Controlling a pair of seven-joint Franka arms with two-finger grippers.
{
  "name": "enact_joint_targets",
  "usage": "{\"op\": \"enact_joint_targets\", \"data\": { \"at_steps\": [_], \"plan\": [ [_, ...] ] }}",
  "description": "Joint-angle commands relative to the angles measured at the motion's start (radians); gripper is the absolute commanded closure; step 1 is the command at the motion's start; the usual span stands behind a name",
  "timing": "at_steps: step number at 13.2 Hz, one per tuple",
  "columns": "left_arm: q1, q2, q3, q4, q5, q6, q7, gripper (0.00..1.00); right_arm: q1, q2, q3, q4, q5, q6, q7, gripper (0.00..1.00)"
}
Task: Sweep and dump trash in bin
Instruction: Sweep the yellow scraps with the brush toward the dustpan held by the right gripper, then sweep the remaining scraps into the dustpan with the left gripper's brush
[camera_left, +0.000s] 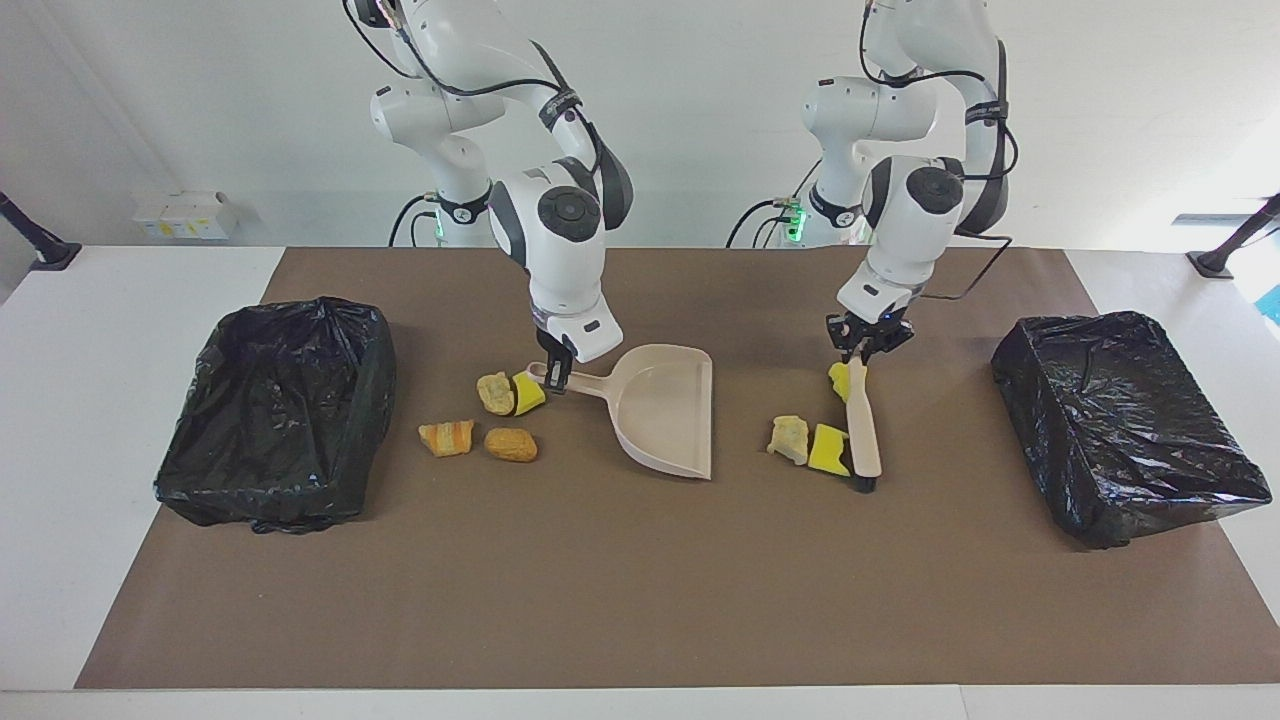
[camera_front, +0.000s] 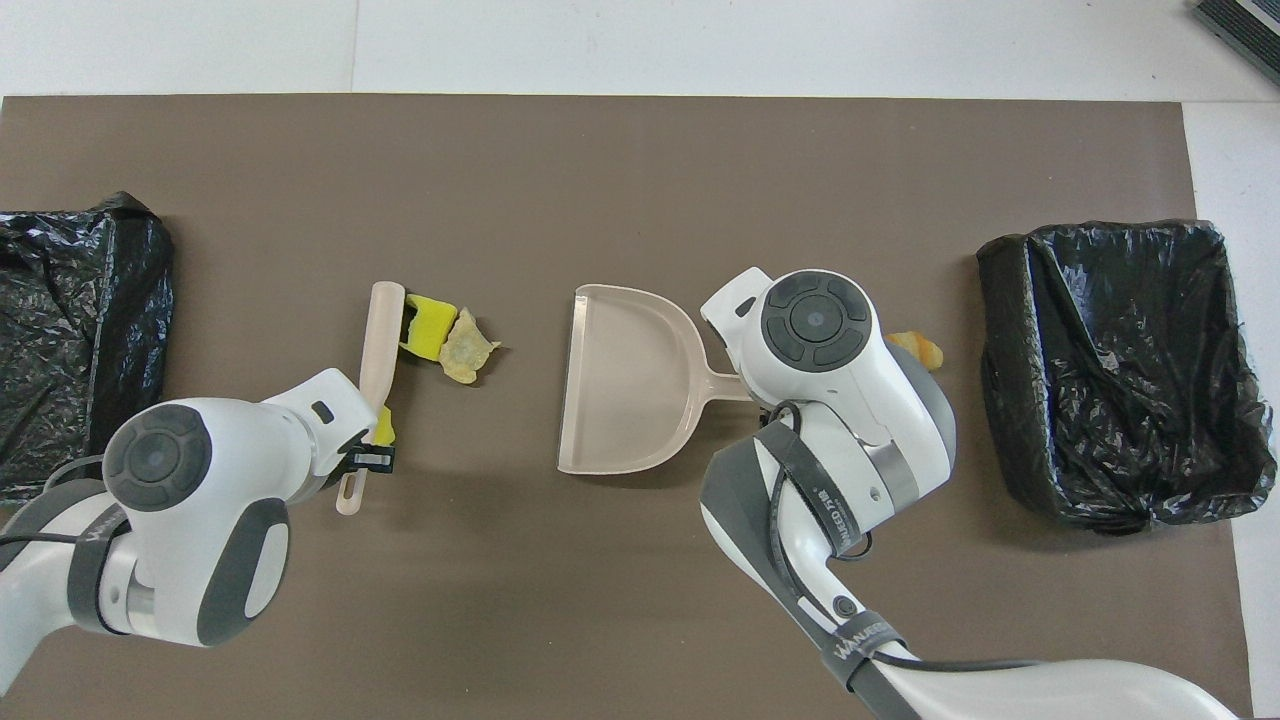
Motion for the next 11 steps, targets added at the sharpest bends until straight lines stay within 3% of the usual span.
{"op": "enact_joint_targets", "data": {
  "at_steps": [1, 4, 6, 9, 11],
  "plan": [
    [-0.101, 0.023, 0.011, 0.024, -0.016, -0.016, 0.009, 1.0, 0.02, 0.007, 0.004, -0.012, -0.028, 0.037, 0.07, 1.0],
    [-0.209, 0.091, 0.007, 0.06, -0.048, -0.016, 0.007, 1.0, 0.036, 0.02, 0.004, -0.011, -0.044, 0.04, 0.111, 1.0],
    [-0.287, 0.092, 0.005, 0.076, -0.126, -0.021, 0.016, 1.0, 0.036, 0.02, 0.005, -0.011, -0.044, 0.04, 0.111, 1.0],
    [-0.385, 0.075, 0.003, 0.084, -0.322, -0.024, 0.019, 1.0, 0.036, 0.02, 0.005, -0.011, -0.044, 0.04, 0.112, 1.0],
    [-0.373, 0.016, 0.01, 0.105, -0.337, -0.138, -0.019, 1.0, 0.036, 0.02, 0.005, -0.011, -0.044, 0.04, 0.112, 1.0]
  ]
}}
